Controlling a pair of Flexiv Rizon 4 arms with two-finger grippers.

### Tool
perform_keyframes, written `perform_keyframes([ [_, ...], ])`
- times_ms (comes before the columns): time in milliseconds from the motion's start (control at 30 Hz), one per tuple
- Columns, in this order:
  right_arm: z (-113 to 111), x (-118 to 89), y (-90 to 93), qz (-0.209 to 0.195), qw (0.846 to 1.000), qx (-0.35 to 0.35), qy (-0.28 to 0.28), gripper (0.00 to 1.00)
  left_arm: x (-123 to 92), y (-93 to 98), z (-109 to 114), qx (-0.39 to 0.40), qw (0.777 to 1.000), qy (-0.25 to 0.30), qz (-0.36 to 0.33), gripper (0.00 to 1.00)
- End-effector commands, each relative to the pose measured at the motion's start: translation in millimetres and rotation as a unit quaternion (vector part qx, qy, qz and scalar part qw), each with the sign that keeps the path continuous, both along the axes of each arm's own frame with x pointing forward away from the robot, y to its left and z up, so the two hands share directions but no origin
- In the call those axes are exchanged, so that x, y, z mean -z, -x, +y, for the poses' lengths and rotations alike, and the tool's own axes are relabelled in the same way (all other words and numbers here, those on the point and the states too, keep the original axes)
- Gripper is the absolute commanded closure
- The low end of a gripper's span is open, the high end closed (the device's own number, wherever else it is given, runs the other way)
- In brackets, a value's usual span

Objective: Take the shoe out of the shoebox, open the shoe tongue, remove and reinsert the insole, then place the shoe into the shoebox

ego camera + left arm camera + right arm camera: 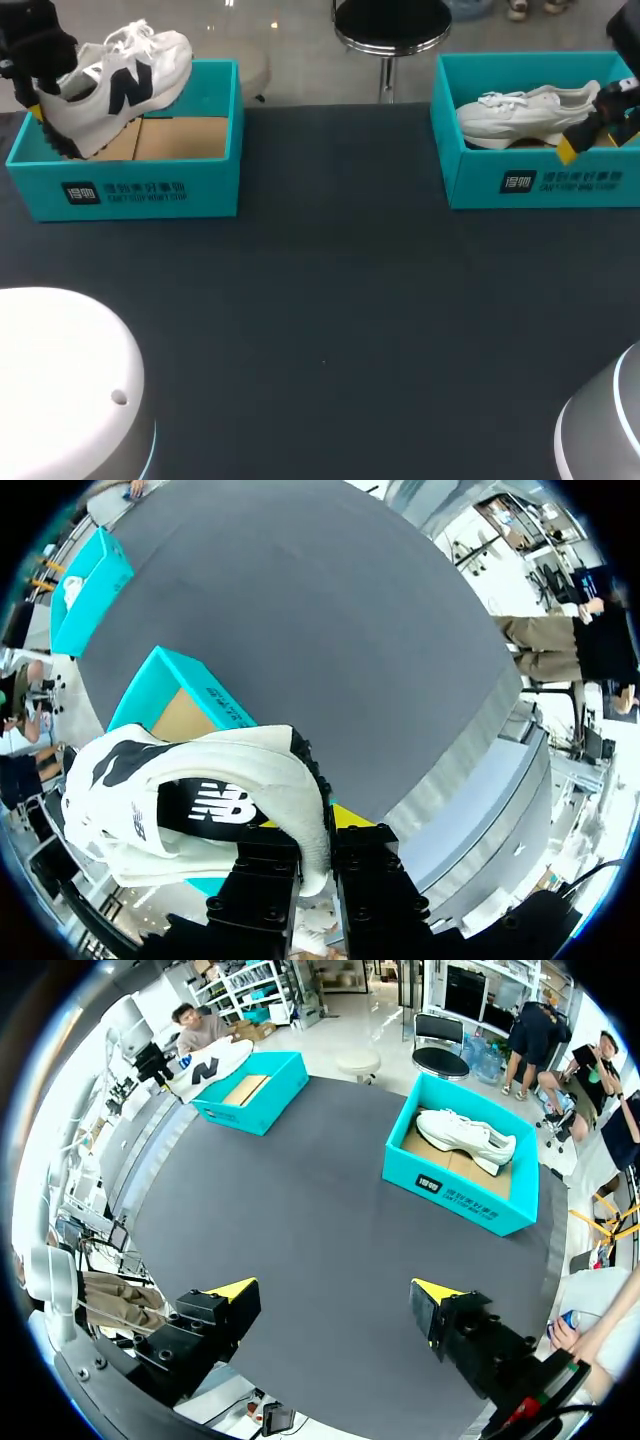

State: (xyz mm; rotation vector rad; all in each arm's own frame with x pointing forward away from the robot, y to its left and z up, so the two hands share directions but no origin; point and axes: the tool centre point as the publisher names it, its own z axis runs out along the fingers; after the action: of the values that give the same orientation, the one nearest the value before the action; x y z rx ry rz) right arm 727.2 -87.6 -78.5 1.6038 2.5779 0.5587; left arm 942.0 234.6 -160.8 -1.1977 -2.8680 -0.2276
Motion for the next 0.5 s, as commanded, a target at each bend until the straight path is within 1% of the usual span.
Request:
perform_keyframes([
  [33, 0, 0, -2.3, 0.002, 1.000, 0.000, 0.001, 0.00, -1, 9.6, 11, 0.113, 0.993, -0.003, -0.042, 1.00],
  [100, 0, 0, -2.3, 0.002, 1.000, 0.000, 0.001, 0.00, 0, 9.2, 17, 0.153, 0.987, -0.005, -0.044, 1.00],
  [200, 0, 0, -2.3, 0.002, 1.000, 0.000, 0.001, 0.00, 2, 1.8, 25, 0.174, 0.983, -0.023, -0.055, 1.00],
  [300, 0, 0, -2.3, 0.002, 1.000, 0.000, 0.001, 0.00, 1, -8.2, 34, 0.192, 0.980, -0.022, -0.050, 1.00],
  [367, 0, 0, -2.3, 0.002, 1.000, 0.000, 0.001, 0.00, 2, -11.2, 42, 0.222, 0.973, -0.017, -0.066, 1.00],
  [500, 0, 0, -2.3, 0.002, 1.000, 0.000, 0.001, 0.00, 2, -14.6, 45, 0.223, 0.973, -0.017, -0.059, 1.00],
])
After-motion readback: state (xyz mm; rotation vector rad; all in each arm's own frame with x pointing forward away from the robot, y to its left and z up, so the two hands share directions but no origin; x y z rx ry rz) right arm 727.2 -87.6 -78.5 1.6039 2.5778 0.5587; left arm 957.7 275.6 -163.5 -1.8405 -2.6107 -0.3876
